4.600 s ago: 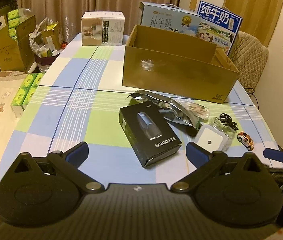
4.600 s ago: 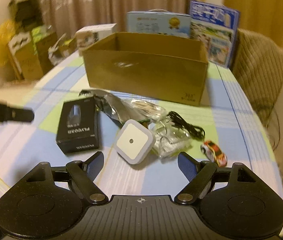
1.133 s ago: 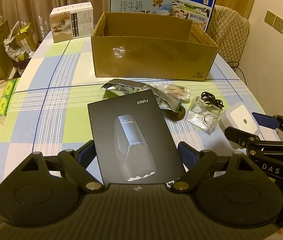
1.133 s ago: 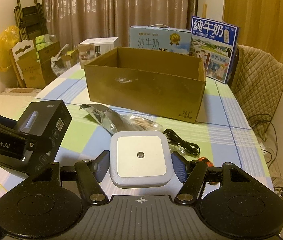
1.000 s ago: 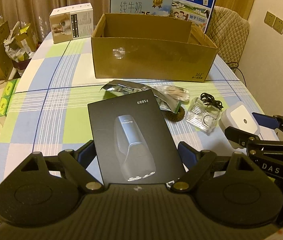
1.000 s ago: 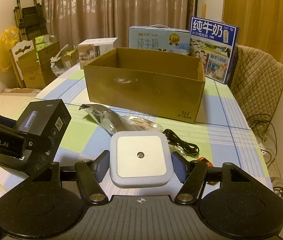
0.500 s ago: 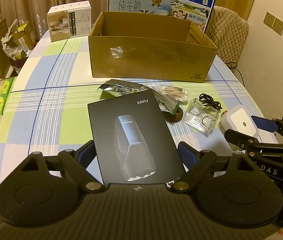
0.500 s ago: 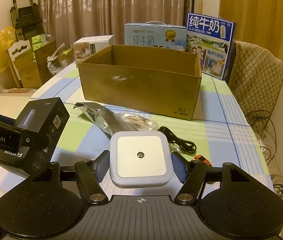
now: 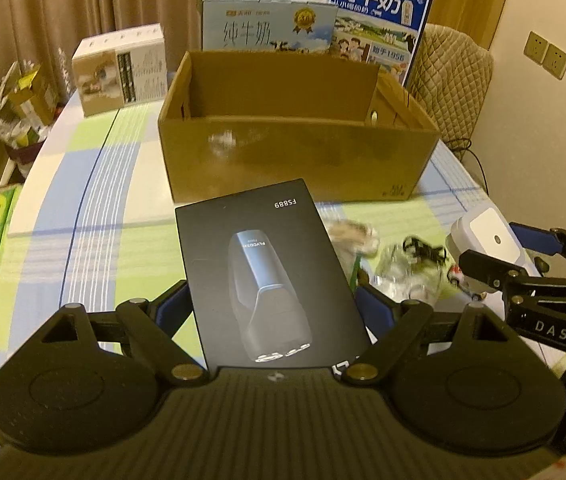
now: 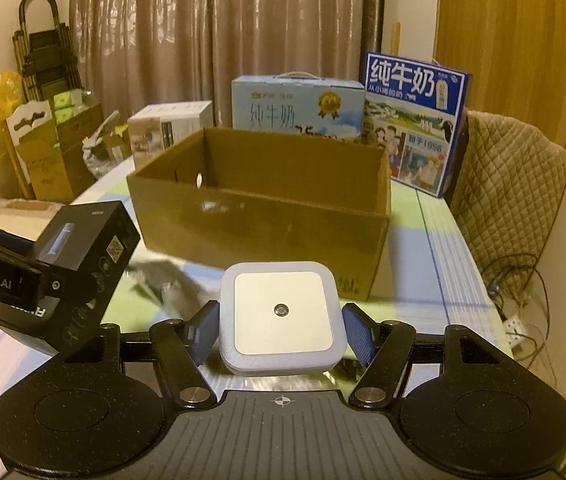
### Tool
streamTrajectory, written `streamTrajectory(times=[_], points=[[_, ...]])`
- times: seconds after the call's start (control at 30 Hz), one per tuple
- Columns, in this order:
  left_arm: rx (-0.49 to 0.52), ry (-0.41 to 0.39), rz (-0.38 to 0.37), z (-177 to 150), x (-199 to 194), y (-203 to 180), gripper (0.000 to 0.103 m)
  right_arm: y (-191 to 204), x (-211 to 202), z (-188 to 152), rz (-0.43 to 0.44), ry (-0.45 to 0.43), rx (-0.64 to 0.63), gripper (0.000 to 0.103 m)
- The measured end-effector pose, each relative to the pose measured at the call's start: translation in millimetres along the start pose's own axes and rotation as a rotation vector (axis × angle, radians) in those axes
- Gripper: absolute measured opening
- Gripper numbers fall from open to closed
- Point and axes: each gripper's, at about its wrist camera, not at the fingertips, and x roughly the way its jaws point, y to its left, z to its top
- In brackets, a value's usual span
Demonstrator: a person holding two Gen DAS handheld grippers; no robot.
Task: Organize objects
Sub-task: 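Carry the FLYCO box with left tool while right tool carries the night light over the cardboard box, then open left tool to drop the FLYCO box into the box while right tool releases the night light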
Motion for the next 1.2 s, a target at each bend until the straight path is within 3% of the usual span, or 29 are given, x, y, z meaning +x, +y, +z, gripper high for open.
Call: streamTrajectory(times=[0.27,0.6,0.77,1.2], points=[[0.026,-0.05,-0.013,53.8,7.7,6.3,0.085,-20.4,16.6,67.5,0.029,-0.047,0.021,0.063],[0.085,-0.124,-0.01,149.3,22.9,7.9,0.085,-55.5,60.4,157.9,0.002,-0.072,0.007,0.063],[0.086,-0.117,-0.015,178.8,44.7,3.5,0.085,-67.5,86.2,169.4,0.007,-0.041,0.044,0.063],[0.052,-0.088,-0.003,197.7,94.0,11.4,0.085,-80.9,116.7,165.7,0.001,-0.012,0.074,0.063]])
